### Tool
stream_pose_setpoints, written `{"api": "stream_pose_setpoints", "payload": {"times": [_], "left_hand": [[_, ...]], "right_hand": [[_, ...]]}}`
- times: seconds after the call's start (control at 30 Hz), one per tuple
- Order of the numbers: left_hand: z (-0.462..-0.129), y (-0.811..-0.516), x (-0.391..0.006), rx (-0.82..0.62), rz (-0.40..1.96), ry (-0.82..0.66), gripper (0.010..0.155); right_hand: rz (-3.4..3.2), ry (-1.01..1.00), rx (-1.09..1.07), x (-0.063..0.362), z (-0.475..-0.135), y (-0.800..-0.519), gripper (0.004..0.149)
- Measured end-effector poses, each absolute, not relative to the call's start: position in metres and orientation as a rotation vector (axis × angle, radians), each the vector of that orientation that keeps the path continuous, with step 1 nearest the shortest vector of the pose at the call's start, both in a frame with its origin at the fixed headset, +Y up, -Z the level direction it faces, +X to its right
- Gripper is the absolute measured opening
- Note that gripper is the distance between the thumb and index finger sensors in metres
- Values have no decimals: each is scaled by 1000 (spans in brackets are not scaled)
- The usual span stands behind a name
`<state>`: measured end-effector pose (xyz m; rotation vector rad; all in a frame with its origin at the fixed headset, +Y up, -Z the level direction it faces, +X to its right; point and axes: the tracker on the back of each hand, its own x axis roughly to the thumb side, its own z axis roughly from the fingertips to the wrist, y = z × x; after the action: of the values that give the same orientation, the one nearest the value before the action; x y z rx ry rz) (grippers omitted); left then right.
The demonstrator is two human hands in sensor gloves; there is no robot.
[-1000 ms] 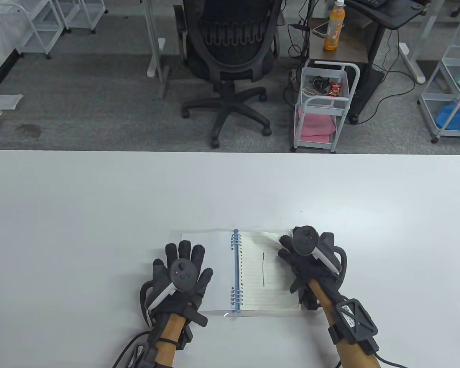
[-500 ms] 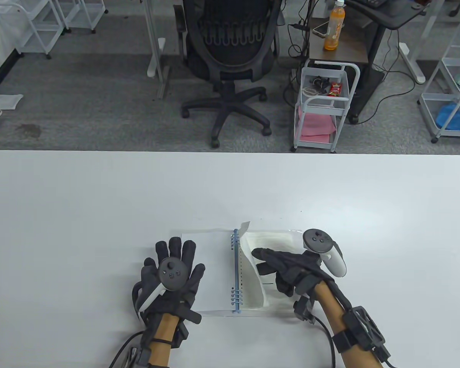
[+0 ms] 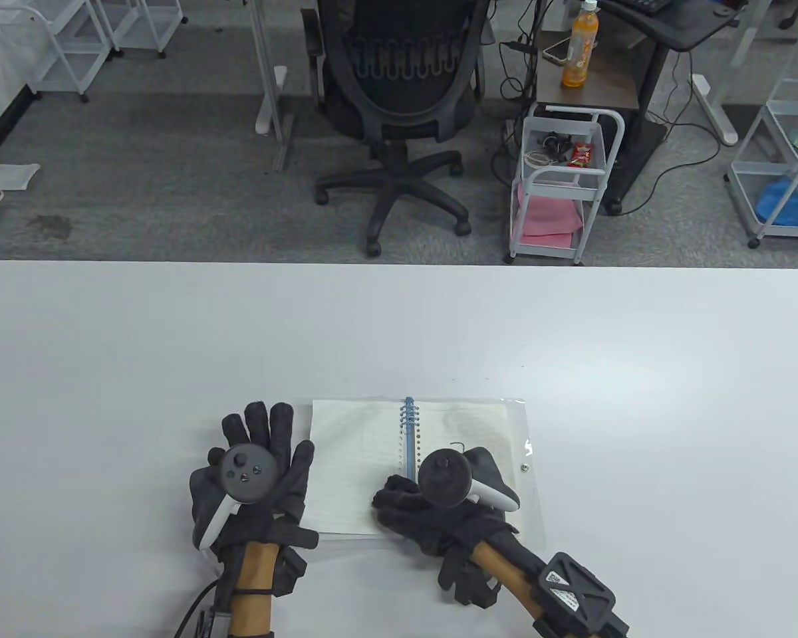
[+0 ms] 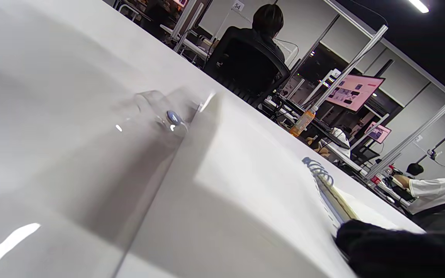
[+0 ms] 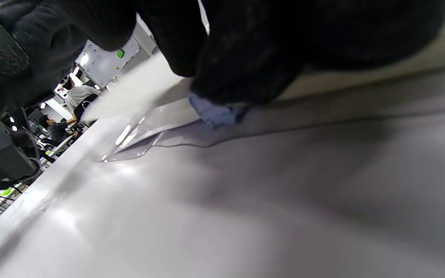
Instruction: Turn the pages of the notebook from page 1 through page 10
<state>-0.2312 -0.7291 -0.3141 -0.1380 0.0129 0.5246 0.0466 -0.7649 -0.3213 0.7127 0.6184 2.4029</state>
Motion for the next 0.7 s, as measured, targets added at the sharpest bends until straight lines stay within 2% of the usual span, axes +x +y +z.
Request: {"api": "stream_pose_setpoints", "payload": {"times": [0.1, 0.27, 0.37, 0.53, 0.7], "left_hand": [[-316, -732, -225, -155, 501, -3, 70], [-320, -745, -210, -216, 429, -34, 70], [-322, -752, -202, -262, 384, -46, 70], [-323, -754, -195, -274, 349, -64, 70], [-322, -755, -195, -281, 353, -61, 70]], "right_hand": [[2311, 576, 643, 57, -326, -757, 55], [2465, 370, 489, 92, -345, -747, 54], [2529, 371, 333, 116, -358, -753, 54], [2683, 492, 134, 145, -373, -770, 51], [2683, 437, -34, 163, -386, -776, 51]]}}
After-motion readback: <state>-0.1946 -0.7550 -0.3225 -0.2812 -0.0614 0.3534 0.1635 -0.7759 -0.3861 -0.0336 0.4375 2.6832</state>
